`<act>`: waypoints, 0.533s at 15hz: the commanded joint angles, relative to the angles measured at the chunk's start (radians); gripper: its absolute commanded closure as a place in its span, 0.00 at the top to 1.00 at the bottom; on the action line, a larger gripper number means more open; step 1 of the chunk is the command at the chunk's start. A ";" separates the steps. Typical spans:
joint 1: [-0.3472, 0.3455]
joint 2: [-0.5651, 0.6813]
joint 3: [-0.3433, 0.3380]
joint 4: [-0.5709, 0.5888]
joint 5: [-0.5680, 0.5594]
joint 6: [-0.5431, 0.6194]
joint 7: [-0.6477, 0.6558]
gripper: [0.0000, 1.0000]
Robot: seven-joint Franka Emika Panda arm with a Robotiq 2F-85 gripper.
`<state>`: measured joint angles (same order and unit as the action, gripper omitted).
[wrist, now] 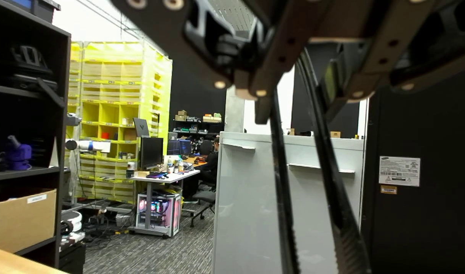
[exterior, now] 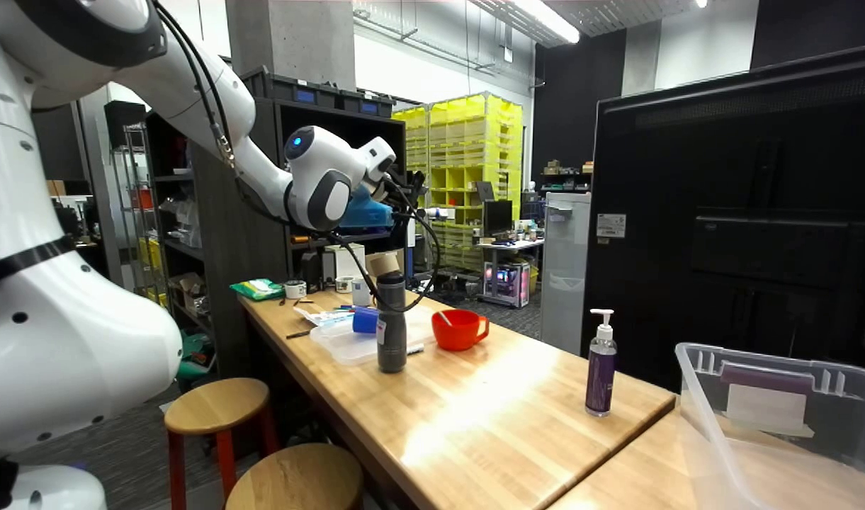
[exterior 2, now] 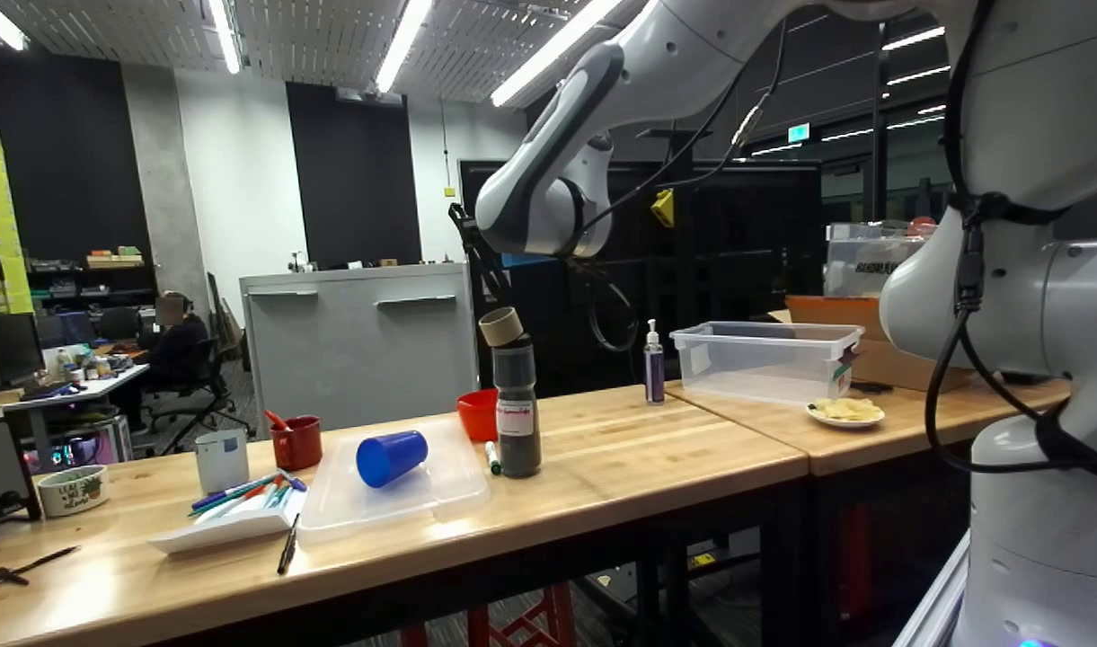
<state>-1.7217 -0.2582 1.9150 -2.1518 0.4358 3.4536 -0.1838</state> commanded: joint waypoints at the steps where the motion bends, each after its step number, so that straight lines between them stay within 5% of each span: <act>1: 0.006 -0.006 -0.006 0.003 0.004 0.000 0.002 0.36; 3: 0.006 -0.008 -0.006 0.002 0.004 0.000 0.002 0.46; 8: 0.006 -0.010 -0.005 -0.002 0.004 0.000 0.002 0.38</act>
<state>-1.7209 -0.2582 1.9149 -2.1562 0.4358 3.4534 -0.1839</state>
